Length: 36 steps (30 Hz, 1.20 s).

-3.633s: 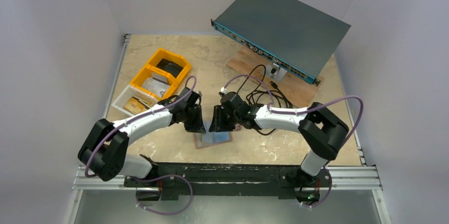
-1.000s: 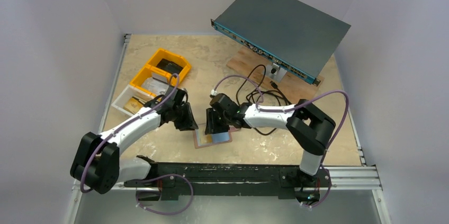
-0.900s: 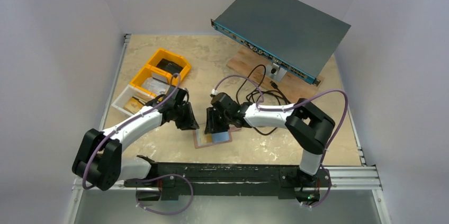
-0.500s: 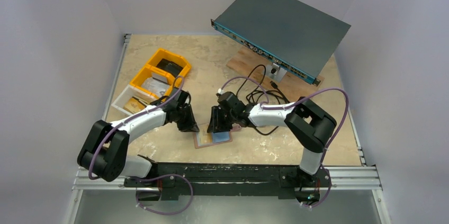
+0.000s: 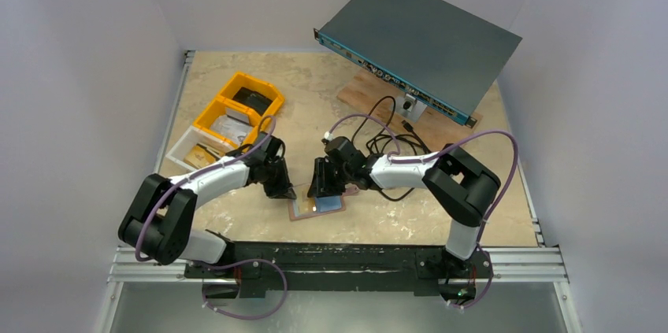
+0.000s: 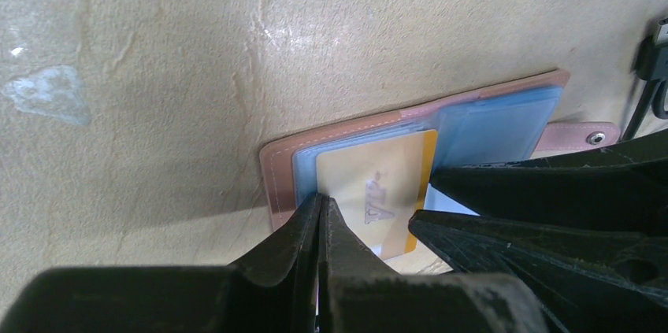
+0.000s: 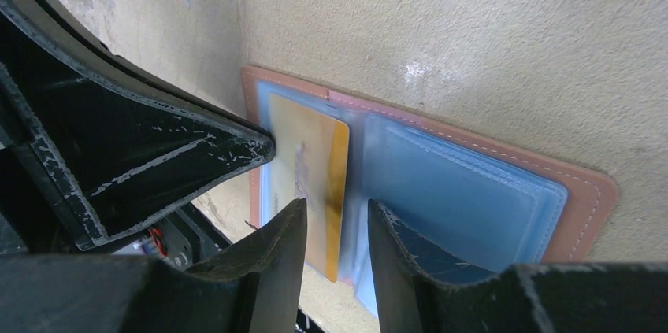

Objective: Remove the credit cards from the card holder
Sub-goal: Remove the credit card from the card holder.

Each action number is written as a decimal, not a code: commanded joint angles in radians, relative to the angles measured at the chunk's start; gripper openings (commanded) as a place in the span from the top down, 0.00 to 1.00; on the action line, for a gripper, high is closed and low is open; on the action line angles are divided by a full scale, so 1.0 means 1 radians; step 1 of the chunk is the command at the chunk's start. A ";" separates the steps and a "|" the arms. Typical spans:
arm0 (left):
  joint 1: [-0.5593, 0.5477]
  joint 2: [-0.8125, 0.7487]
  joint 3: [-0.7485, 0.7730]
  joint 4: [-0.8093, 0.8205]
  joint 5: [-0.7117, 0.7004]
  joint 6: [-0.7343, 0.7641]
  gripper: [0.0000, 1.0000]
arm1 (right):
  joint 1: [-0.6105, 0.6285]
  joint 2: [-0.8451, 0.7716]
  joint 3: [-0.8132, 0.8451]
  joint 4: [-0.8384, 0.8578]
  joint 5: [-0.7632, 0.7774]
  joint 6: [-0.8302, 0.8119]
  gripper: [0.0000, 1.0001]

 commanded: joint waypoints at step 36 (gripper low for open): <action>-0.034 0.066 0.006 -0.030 -0.061 -0.035 1.00 | -0.112 0.048 -0.307 0.639 -0.317 0.315 1.00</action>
